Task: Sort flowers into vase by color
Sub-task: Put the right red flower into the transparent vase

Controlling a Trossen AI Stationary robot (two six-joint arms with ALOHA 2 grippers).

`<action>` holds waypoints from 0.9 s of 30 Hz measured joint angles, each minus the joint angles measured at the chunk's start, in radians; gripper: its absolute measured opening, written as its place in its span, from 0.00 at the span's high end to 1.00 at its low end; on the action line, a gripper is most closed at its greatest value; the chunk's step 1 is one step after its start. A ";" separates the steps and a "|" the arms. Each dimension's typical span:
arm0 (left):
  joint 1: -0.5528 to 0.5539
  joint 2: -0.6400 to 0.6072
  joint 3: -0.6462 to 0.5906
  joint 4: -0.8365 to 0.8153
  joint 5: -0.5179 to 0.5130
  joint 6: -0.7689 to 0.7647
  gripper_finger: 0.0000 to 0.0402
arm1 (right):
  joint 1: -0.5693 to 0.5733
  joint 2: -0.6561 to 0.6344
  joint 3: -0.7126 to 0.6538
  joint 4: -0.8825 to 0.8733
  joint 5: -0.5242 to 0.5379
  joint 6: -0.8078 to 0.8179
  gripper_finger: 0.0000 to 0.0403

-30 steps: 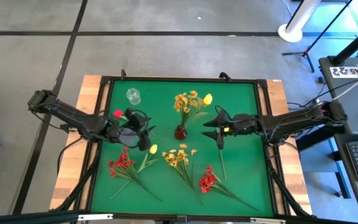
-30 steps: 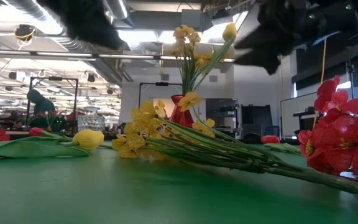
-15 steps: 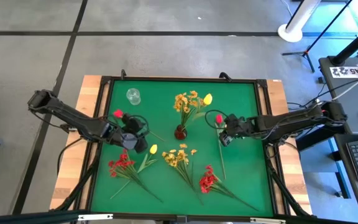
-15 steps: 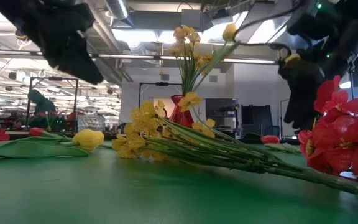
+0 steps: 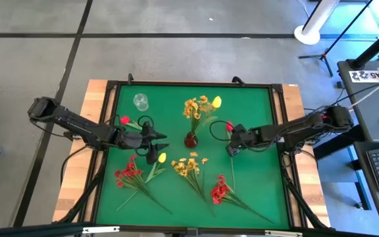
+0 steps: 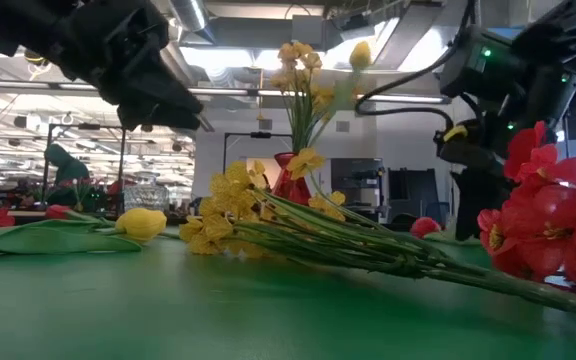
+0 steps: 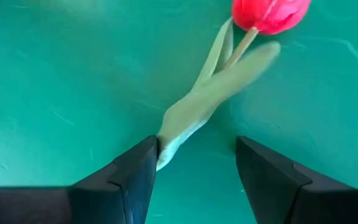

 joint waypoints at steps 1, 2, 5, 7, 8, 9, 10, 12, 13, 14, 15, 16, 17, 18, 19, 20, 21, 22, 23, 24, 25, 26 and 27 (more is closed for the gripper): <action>0.002 0.000 0.000 0.004 0.000 0.005 0.53 | 0.000 0.015 0.012 -0.003 0.001 -0.001 0.46; 0.003 0.000 0.000 0.004 0.000 0.013 0.53 | 0.000 0.030 0.025 -0.010 0.006 -0.006 0.46; 0.003 0.000 0.000 0.010 -0.002 0.018 0.53 | 0.000 0.068 0.071 -0.035 0.014 -0.033 0.46; 0.003 0.000 0.000 0.014 -0.003 0.023 0.53 | 0.000 0.092 0.101 -0.048 0.014 -0.054 0.47; 0.003 0.000 0.000 0.017 -0.004 0.023 0.53 | -0.001 0.103 0.118 -0.051 0.010 -0.060 0.47; 0.003 0.000 0.000 0.020 -0.004 0.023 0.53 | 0.000 0.114 0.131 -0.052 0.008 -0.071 0.48; 0.003 0.000 0.000 0.020 -0.004 0.024 0.53 | 0.000 0.125 0.139 -0.053 0.007 -0.081 0.49; 0.003 0.000 0.000 0.020 -0.004 0.033 0.53 | 0.000 0.146 0.150 -0.061 0.007 -0.102 0.54; 0.003 0.000 0.000 0.021 -0.004 0.038 0.53 | 0.000 0.156 0.156 -0.065 0.006 -0.107 0.57; 0.003 0.000 0.000 0.022 -0.005 0.042 0.53 | 0.000 0.162 0.160 -0.069 0.006 -0.110 0.61; 0.003 0.000 0.000 0.022 -0.005 0.042 0.53 | 0.000 0.168 0.164 -0.075 0.006 -0.114 0.64; 0.003 0.000 0.000 0.022 -0.005 0.042 0.53 | 0.000 0.171 0.167 -0.085 0.005 -0.121 0.69; 0.003 0.000 0.000 0.023 -0.005 0.042 0.53 | 0.000 0.171 0.170 -0.097 0.003 -0.132 0.74; 0.003 0.000 0.000 0.023 -0.005 0.042 0.53 | 0.000 0.171 0.174 -0.112 0.000 -0.138 0.78; 0.003 0.000 0.000 0.023 -0.005 0.042 0.53 | 0.000 0.169 0.178 -0.129 -0.002 -0.145 0.84; 0.003 0.000 0.000 0.023 -0.005 0.042 0.53 | -0.001 0.163 0.181 -0.149 -0.007 -0.160 0.89; 0.003 0.000 0.000 0.024 -0.005 0.042 0.53 | -0.001 0.157 0.186 -0.177 -0.013 -0.171 0.94; 0.003 0.000 0.000 0.025 -0.006 0.042 0.53 | 0.000 0.149 0.194 -0.206 -0.019 -0.184 0.96; 0.003 0.000 0.000 0.026 -0.009 0.042 0.53 | 0.002 0.139 0.202 -0.232 -0.023 -0.187 0.97; 0.003 0.000 0.000 0.031 -0.012 0.043 0.53 | 0.002 0.127 0.219 -0.259 -0.022 -0.188 0.97; 0.003 0.000 0.000 0.043 -0.013 0.045 0.53 | 0.003 0.110 0.240 -0.288 -0.016 -0.188 0.96; 0.003 0.000 0.000 0.056 -0.014 0.052 0.53 | 0.008 0.092 0.261 -0.325 -0.002 -0.188 0.95; 0.003 0.000 0.000 0.074 -0.014 0.065 0.53 | 0.016 0.073 0.279 -0.370 0.022 -0.186 0.96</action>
